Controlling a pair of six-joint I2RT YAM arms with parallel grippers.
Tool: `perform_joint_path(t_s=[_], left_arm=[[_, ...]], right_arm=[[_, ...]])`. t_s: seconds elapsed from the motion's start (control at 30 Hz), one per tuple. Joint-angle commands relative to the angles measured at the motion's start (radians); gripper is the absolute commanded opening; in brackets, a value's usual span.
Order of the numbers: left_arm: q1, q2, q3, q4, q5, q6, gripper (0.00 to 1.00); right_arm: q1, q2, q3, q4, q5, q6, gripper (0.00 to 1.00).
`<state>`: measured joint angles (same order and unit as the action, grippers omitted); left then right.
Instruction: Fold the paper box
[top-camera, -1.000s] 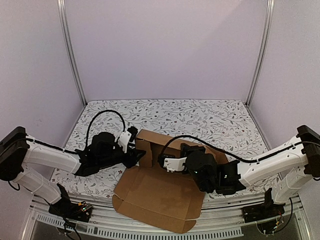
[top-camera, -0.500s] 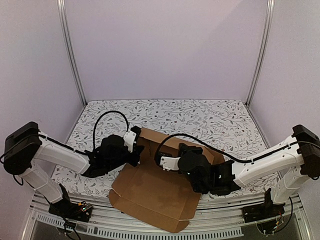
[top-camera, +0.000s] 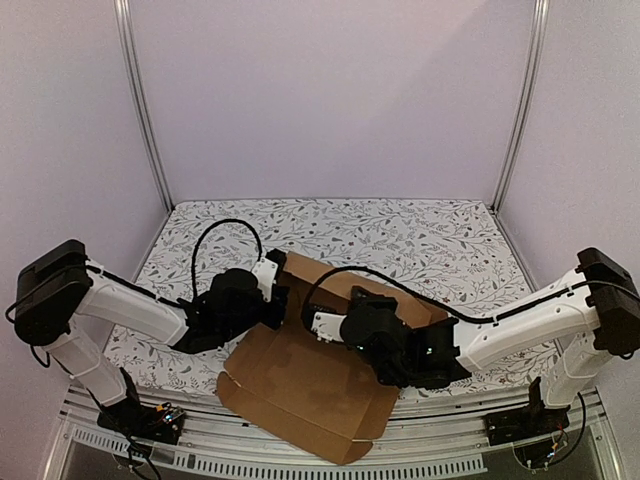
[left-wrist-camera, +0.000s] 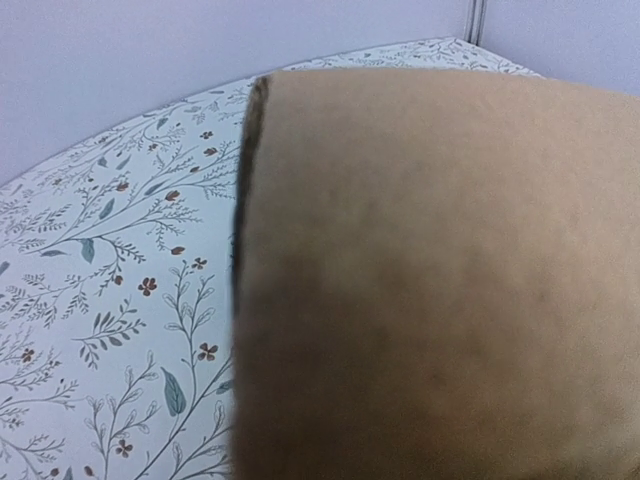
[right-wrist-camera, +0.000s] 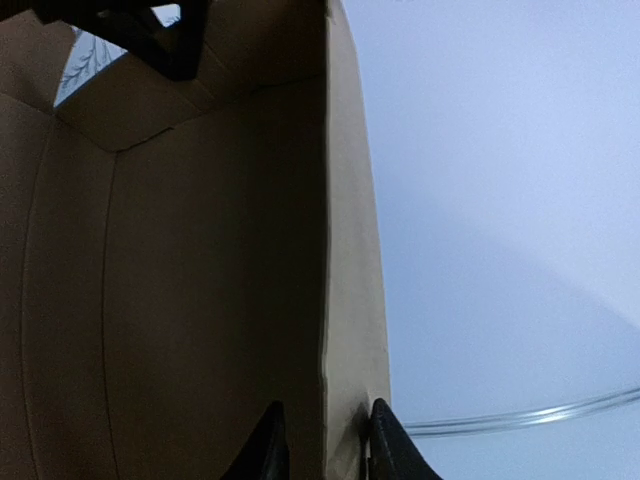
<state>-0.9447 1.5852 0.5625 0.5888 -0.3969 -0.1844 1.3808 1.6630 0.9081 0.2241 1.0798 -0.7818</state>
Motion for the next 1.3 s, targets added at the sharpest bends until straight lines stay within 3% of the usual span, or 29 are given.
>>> perform_joint_path(t_s=[0.0, 0.2, 0.33, 0.57, 0.7, 0.83, 1.1, 1.27], left_arm=[[-0.052, 0.003, 0.043, 0.016, 0.064, 0.058, 0.00], [-0.052, -0.001, 0.062, -0.032, 0.120, 0.110, 0.00], [-0.051, 0.010, 0.083, -0.070, 0.137, 0.136, 0.00], [-0.044, 0.042, 0.122, -0.109, 0.215, 0.161, 0.00], [-0.036, 0.066, 0.132, -0.093, 0.274, 0.184, 0.00], [-0.030, 0.090, 0.143, -0.078, 0.315, 0.227, 0.00], [-0.025, 0.115, 0.188, -0.137, 0.361, 0.207, 0.00], [-0.026, 0.116, 0.186, -0.132, 0.356, 0.206, 0.00]], right_arm=[[0.013, 0.012, 0.019, -0.127, -0.246, 0.115, 0.34], [0.012, -0.117, 0.064, -0.208, -0.453, 0.205, 0.60], [0.010, -0.187, 0.113, -0.291, -0.558, 0.263, 0.71], [-0.077, -0.282, 0.216, -0.457, -0.751, 0.420, 0.75], [-0.138, -0.316, 0.233, -0.450, -0.840, 0.504, 0.75], [-0.235, -0.304, 0.260, -0.449, -0.862, 0.659, 0.64], [-0.308, -0.247, 0.269, -0.418, -0.876, 0.827, 0.04], [-0.325, -0.184, 0.255, -0.361, -0.914, 0.887, 0.00]])
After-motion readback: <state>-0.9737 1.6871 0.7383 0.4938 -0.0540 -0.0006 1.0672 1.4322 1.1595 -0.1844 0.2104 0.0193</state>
